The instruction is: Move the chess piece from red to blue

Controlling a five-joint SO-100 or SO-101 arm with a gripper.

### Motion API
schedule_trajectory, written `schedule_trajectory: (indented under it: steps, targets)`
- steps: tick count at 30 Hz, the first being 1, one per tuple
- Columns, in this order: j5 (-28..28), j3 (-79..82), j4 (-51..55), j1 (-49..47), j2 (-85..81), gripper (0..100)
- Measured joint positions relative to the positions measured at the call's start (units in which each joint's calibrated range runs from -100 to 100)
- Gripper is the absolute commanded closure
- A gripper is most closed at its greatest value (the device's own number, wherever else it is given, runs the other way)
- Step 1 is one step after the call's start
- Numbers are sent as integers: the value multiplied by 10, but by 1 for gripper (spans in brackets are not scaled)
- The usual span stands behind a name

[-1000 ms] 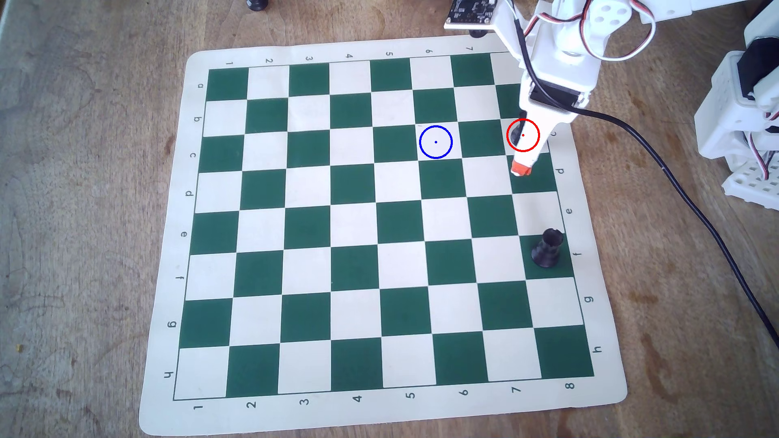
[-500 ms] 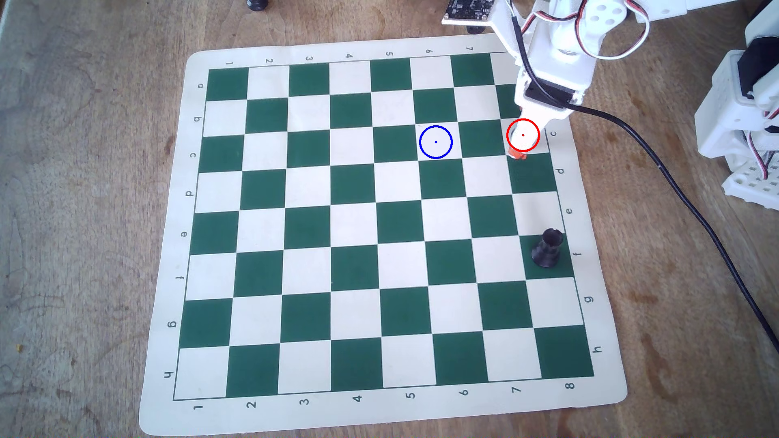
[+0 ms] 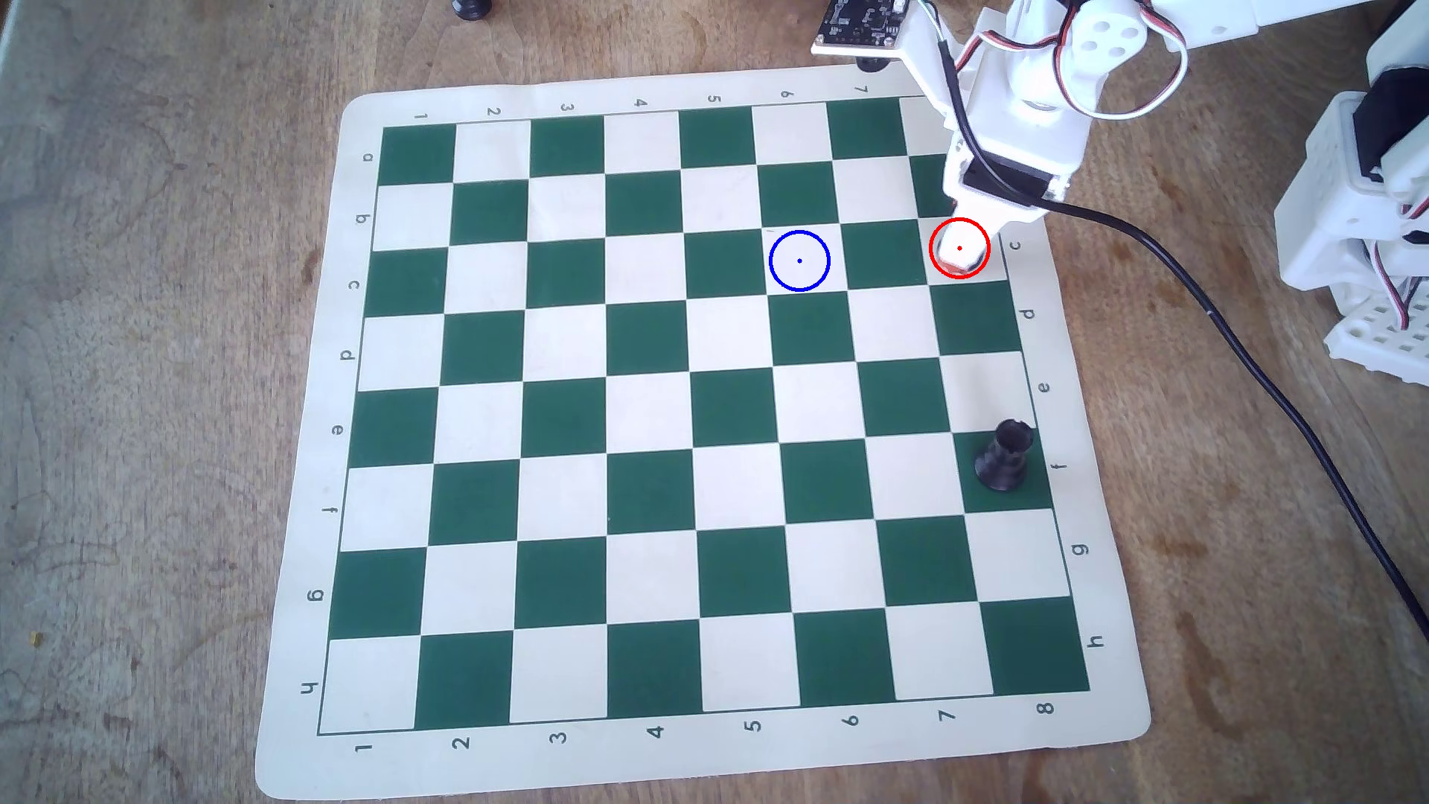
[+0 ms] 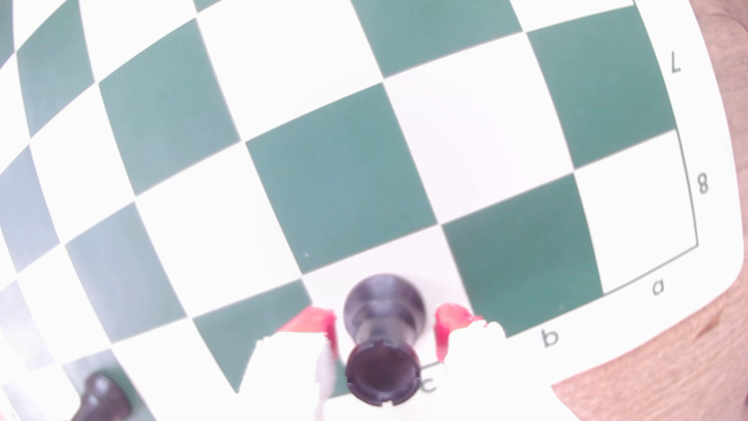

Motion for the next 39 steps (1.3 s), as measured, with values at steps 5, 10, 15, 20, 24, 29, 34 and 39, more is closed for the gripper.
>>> schedule_trajectory:
  steps: [5,10,15,20,24,29,34,39]
  targets:
    - [0,0,0,0,0,100]
    - [0,0,1,-1,0,100]
    - [0,0,3,-9,0,100]
    - [3,-2,46,-9,-14,100]
    - [3,-47,113,-10,-49,100]
    - [3,-110,167,-7,-92,100]
    - [8,-205,241,6,-109,100]
    - [8,-314,307,4,-108,100]
